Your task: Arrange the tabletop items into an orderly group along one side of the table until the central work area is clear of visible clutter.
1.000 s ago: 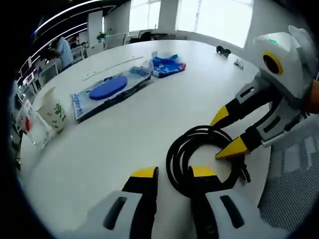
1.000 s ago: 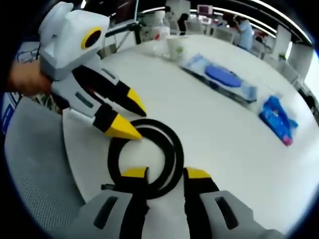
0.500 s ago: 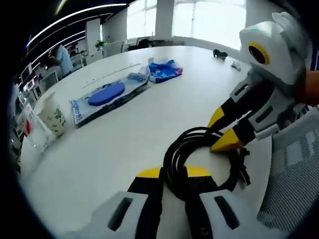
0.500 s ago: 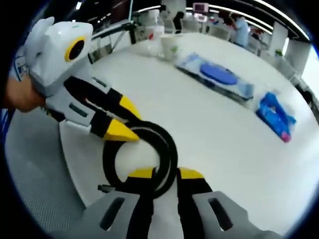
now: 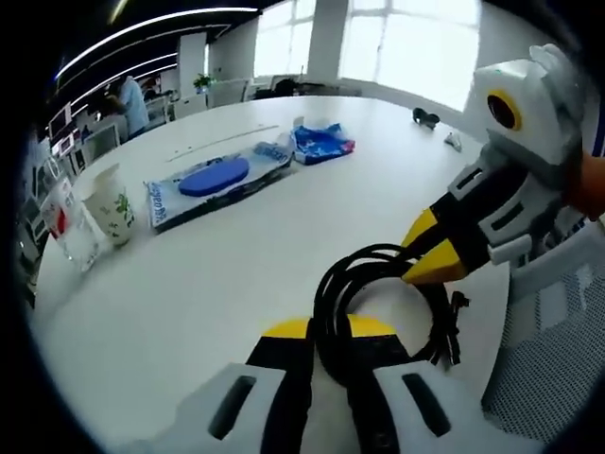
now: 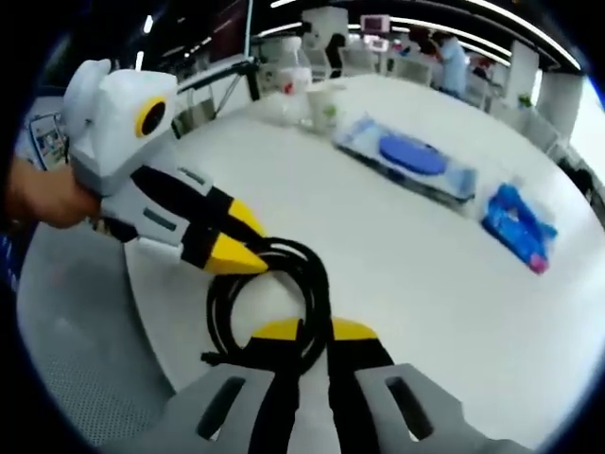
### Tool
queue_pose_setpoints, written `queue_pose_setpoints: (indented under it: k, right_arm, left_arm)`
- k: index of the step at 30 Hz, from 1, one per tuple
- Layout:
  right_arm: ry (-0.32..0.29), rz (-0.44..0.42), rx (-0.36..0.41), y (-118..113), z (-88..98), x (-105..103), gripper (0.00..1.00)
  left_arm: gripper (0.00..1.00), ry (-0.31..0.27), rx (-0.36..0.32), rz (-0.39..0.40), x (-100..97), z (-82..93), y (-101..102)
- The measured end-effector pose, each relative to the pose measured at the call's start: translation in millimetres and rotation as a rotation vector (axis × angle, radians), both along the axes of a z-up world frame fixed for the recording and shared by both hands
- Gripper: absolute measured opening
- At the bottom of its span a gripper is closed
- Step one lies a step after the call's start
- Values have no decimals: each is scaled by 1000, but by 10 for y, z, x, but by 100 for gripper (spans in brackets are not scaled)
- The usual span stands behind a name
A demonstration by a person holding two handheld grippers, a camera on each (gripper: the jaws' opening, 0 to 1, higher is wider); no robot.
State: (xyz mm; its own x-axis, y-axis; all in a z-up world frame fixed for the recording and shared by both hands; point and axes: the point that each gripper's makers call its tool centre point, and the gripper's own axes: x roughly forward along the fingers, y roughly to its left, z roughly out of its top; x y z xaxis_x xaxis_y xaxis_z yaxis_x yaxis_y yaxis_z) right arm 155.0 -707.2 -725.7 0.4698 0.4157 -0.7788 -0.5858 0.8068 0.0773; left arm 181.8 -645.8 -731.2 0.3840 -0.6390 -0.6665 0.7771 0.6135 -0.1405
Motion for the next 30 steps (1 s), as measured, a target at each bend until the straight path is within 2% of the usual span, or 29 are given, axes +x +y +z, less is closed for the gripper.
queue_pose_setpoints:
  k: [6, 12, 30]
  right_arm:
    - [-14, -4, 16, 24, 76, 21, 5]
    - [-61, -14, 51, 16, 265, 167, 2]
    - [-118, -27, 54, -117, 442, 481, 0]
  left_arm:
    - [10, -7, -5, 2, 23, 53, 8]
    - [10, -22, -30, 10, 135, 196, 18]
    - [6, -71, -30, -5, 459, 408, -118]
